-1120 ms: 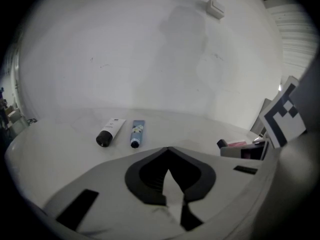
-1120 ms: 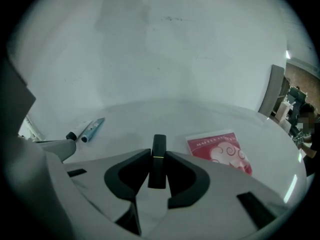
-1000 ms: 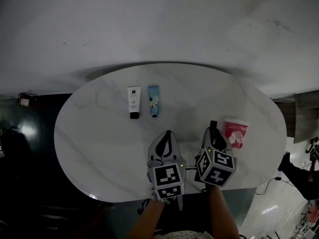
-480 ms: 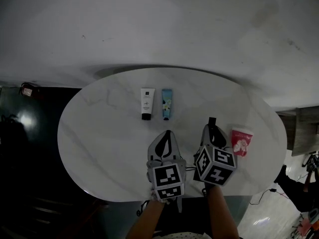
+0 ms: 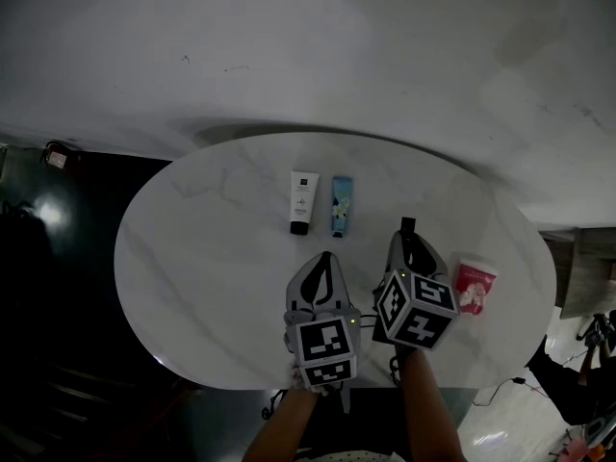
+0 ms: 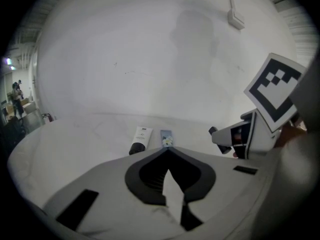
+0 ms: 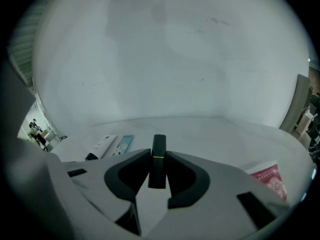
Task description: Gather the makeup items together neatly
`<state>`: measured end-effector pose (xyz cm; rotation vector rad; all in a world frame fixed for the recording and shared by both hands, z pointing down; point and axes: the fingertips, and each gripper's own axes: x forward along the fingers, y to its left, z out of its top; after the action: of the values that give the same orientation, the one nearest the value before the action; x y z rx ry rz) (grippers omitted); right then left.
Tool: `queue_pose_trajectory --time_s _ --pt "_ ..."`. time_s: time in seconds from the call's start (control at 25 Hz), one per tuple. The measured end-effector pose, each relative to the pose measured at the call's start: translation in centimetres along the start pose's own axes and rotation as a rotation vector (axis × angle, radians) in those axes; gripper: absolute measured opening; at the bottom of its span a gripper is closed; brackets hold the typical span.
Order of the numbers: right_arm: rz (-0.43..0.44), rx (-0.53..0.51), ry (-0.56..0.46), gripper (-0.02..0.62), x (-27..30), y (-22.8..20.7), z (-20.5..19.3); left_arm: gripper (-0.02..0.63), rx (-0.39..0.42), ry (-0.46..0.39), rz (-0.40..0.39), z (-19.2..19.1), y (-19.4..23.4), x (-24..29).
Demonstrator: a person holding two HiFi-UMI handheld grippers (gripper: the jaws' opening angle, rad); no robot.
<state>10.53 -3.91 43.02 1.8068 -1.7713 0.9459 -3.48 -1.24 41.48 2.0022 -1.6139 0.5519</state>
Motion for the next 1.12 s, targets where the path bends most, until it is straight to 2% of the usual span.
queue_pose_trajectory --time_s 1.12 --pt "0.008 -0.031 0.063 0.118 5.9 3.0 1.3 0.028 -0.033 0.030 0.024 -0.2 2.8 2.2"
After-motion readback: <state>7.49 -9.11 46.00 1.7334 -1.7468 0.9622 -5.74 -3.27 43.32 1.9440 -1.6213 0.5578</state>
